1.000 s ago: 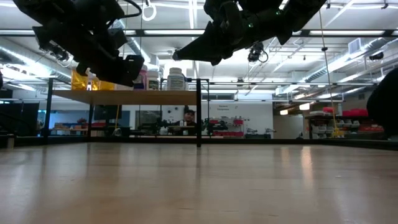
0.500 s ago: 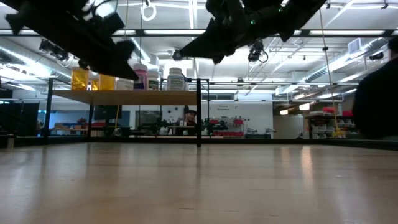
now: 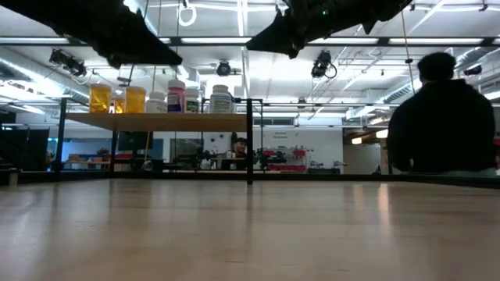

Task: Pick and place medicine bottles onto shelf by color
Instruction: Return to Home Position

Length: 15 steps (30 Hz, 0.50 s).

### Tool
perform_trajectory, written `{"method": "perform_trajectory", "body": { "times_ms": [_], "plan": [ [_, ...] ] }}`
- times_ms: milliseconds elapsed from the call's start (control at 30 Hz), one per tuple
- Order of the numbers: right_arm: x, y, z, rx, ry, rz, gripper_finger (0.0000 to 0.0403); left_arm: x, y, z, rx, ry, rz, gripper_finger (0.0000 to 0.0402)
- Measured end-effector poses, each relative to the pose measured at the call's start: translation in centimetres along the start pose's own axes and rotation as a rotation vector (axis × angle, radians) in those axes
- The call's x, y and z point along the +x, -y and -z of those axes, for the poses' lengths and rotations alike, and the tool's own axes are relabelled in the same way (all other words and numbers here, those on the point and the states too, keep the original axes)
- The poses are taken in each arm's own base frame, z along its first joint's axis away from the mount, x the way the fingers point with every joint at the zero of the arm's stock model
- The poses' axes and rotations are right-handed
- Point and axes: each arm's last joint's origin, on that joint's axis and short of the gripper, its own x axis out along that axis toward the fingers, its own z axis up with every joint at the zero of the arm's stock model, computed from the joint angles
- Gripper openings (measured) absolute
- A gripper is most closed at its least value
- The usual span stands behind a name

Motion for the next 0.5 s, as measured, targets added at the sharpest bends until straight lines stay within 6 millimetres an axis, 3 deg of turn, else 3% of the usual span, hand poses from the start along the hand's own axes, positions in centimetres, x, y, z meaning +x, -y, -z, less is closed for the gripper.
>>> {"method": "perform_trajectory", "body": {
  "times_ms": [133,300,400,500],
  "plan": [
    [-2.0,0.0,-1.6,0.012,0.045,0.003,0.0030,-0.6,0.9,-1.0,0.054,0.070,0.143,0.0006],
    [-7.3,0.3,-3.1,0.040,-0.026,-0.011,0.0030,-1.9,0.0,-3.4,0.096,0.184,0.227,0.0005],
    [-9.5,-0.1,-1.7,0.074,-0.037,-0.063,0.0029,-2.4,-1.7,-4.5,0.113,0.208,0.253,0.0003],
    [-11.2,-0.6,1.3,0.088,-0.030,-0.072,0.0029,-2.7,-3.4,-5.5,0.104,0.232,0.329,0.0003]
  ]
}}
